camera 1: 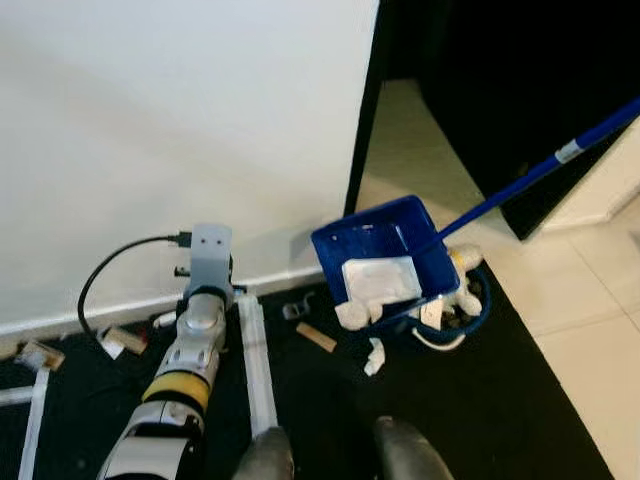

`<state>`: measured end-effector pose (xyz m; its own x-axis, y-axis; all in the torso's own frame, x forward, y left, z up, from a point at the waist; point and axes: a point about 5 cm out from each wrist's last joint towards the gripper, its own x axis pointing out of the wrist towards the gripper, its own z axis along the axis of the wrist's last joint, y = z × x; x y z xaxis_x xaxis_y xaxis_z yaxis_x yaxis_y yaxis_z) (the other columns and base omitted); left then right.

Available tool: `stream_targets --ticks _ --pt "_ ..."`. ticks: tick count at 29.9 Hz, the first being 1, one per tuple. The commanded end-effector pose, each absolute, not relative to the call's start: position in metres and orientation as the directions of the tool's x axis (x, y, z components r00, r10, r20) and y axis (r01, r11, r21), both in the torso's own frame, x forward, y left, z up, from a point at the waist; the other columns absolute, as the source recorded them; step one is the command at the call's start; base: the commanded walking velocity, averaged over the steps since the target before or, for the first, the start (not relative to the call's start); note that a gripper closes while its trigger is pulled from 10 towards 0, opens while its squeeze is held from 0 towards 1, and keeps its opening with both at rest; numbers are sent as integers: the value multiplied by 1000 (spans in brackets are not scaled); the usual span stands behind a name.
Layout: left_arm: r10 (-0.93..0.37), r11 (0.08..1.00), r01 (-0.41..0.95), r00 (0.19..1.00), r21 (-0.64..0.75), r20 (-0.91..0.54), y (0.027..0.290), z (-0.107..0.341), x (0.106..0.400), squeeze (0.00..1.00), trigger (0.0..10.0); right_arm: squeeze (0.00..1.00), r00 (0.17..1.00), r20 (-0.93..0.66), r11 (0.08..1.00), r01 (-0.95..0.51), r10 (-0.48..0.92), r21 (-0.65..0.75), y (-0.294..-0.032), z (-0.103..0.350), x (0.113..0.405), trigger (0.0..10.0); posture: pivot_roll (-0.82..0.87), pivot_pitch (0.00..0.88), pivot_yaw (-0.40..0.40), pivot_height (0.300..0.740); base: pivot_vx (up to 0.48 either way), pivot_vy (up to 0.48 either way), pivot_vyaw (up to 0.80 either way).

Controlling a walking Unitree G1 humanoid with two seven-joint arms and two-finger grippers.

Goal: Sweep floor

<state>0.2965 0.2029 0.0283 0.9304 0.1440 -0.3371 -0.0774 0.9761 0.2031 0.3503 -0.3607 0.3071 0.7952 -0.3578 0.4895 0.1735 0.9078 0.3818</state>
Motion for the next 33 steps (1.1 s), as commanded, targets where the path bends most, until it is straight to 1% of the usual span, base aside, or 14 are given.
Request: stream_targets --ticks 1,12,16,21,22,25,27,30,32,33 --pt "146 981 -80 908 179 -394 201 18 291 0 10000 0 737 551 898 177 -392 402 -368 324 343 10000 16 0 -66 740 0 -480 775" --pt "209 969 -134 893 208 -398 207 19 293 0 10000 0 733 547 903 222 -404 368 -372 321 340 10000 11 0 -64 740 0 -480 772" --pt "212 969 -138 892 206 -398 207 19 293 0 10000 0 732 548 905 235 -405 355 -373 321 340 10000 12 0 -66 740 0 -480 769" --pt "196 977 -148 902 150 -385 204 20 294 0 10000 0 722 553 904 258 -415 341 -375 324 338 10000 11 0 -67 740 0 0 750" --pt "185 980 -141 906 141 -380 202 21 294 0 10000 0 706 562 897 265 -430 353 -377 325 336 10000 11 0 -66 740 0 0 0" --pt "170 983 -129 911 133 -375 200 21 294 0 10000 0 698 564 893 279 -441 352 -380 326 333 10000 11 0 -65 740 0 0 0" --pt "165 984 -127 914 124 -371 200 22 294 0 10000 0 708 563 903 301 -426 305 -383 329 332 10000 11 0 -66 740 0 0 0" --pt "162 985 -126 915 120 -369 200 22 294 0 10000 0 712 564 908 310 -418 282 -383 330 331 10000 11 0 -66 740 0 0 0" --pt "150 986 -112 917 122 -369 199 23 294 0 10000 0 722 578 922 346 -381 175 -384 336 328 10000 4 4 -64 740 0 0 0" --pt "150 986 -112 917 122 -369 199 23 294 0 10000 0 722 578 922 346 -381 175 -384 336 328 10000 4 4 -64 740 0 0 0"
